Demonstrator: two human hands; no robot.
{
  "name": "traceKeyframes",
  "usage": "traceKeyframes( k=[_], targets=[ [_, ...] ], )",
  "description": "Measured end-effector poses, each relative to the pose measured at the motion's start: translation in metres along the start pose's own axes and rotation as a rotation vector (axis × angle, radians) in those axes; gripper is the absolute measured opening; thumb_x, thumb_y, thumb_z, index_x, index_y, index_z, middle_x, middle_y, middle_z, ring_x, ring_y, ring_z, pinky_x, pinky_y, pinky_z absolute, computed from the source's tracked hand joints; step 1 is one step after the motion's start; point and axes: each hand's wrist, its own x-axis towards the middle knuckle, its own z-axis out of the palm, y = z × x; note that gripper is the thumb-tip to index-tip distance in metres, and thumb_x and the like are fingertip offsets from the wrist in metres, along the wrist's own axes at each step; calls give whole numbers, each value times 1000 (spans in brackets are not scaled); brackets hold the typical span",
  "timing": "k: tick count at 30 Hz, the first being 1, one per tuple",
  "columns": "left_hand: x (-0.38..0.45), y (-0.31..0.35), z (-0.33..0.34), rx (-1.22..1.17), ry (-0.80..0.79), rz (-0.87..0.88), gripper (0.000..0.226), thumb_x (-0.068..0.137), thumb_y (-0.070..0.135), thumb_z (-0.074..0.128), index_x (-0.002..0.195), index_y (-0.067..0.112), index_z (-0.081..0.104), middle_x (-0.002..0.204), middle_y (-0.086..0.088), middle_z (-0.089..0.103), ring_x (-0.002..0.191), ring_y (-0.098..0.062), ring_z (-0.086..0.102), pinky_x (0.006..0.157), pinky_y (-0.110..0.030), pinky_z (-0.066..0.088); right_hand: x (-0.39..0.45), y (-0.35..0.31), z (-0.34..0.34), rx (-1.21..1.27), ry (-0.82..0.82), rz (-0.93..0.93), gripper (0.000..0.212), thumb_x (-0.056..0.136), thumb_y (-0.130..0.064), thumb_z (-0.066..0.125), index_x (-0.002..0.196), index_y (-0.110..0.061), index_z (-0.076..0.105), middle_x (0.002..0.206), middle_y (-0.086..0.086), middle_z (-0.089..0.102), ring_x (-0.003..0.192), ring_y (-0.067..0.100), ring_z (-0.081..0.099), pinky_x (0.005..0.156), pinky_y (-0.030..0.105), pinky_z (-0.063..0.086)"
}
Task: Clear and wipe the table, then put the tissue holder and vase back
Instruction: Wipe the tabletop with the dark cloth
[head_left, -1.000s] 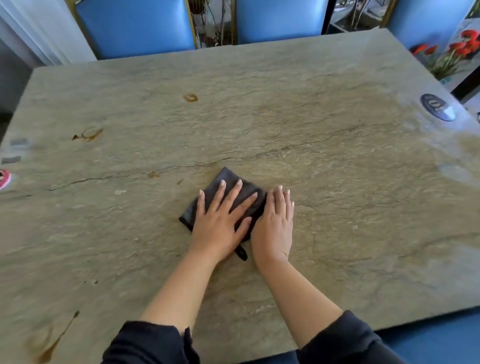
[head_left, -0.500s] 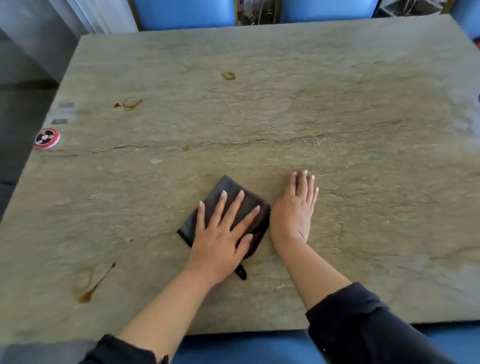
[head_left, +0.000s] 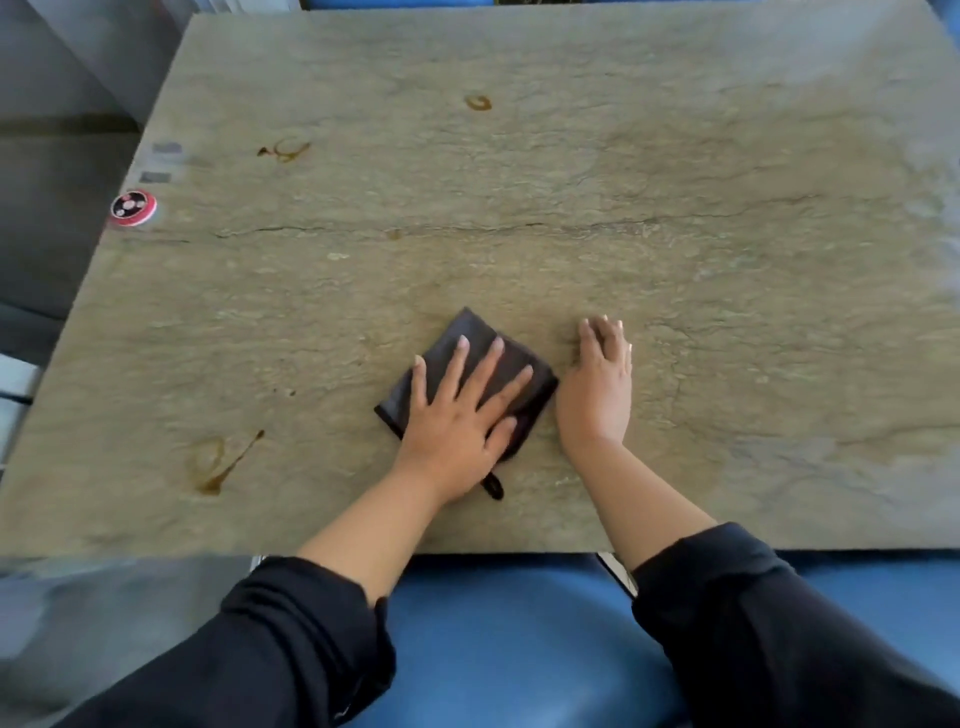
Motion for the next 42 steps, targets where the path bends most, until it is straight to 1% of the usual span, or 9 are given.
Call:
traceKeyframes(
  k=[5, 9, 11, 16, 21, 28, 31, 36, 42],
  targets=[
    [-32, -46, 4, 12, -4, 316, 54, 93, 54, 34, 146, 48, 23, 160, 10, 14, 149, -21, 7, 112, -64, 10, -11, 6, 1, -4, 2, -16, 59, 91, 10, 33, 147, -9, 35, 158, 4, 23, 149, 17, 7, 120, 27, -2],
    [-2, -51, -1, -43, -44, -152, 56, 91, 58, 12, 145, 54, 2, 161, 14, -3, 149, -20, -7, 112, -66, 2, -15, 5, 0, 13, -22, 4, 64, 89, 13, 33, 149, -10, 32, 159, 1, 19, 149, 14, 3, 119, 24, -4],
    [3, -29, -1, -44, -62, -233, 57, 90, 57, 5, 146, 52, -6, 160, 13, -11, 147, -25, -14, 110, -66, -6, -15, 7, 0, 40, -23, 1, 64, 89, 14, 34, 148, -10, 33, 159, 0, 20, 149, 13, 3, 117, 21, -6],
    [-36, 1, -1, -19, -45, 192, 53, 97, 52, 23, 149, 47, 12, 162, 6, 4, 148, -33, -2, 108, -71, 6, -12, 6, -1, 125, -23, 49, 61, 89, 12, 33, 144, -12, 41, 156, -3, 27, 148, 12, 9, 117, 19, -2],
    [-45, -60, -9, 4, -130, 536, 50, 98, 55, 29, 146, 52, 16, 161, 14, 5, 149, -20, -3, 113, -63, 1, -13, -13, 1, 125, 0, 143, 54, 92, 6, 32, 141, -13, 45, 156, -3, 27, 149, 15, 7, 119, 25, 3],
    [14, -79, -18, -73, -195, 28, 51, 95, 59, 13, 139, 61, -11, 154, 24, -24, 142, -13, -29, 112, -57, -18, -24, -70, 19, 212, -22, 108, 52, 89, 8, 34, 135, -9, 51, 152, 4, 35, 147, 23, 12, 121, 37, 9],
    [20, -78, -20, -164, -194, 41, 51, 97, 57, 19, 143, 58, -1, 156, 23, -19, 144, -13, -24, 114, -48, -19, -25, -89, 27, 197, 25, 109, 57, 88, 10, 32, 139, -10, 47, 150, 5, 36, 146, 23, 11, 121, 39, 10],
    [34, -145, -26, -556, 3, 100, 44, 96, 33, 46, 140, 30, 45, 155, 6, 31, 144, -18, 26, 116, -44, 24, -35, -126, 45, 88, 83, 65, 55, 87, 7, 37, 138, -11, 47, 139, 7, 42, 140, 28, 23, 122, 36, 3],
    [46, -214, -27, -253, -37, -27, 54, 98, 36, 42, 149, 22, 28, 161, 1, 10, 147, -25, 11, 117, -54, 9, -55, -168, 83, -156, 142, 106, 48, 89, -9, 46, 136, -16, 49, 132, 8, 46, 125, 30, 35, 117, 41, 19]
  ],
)
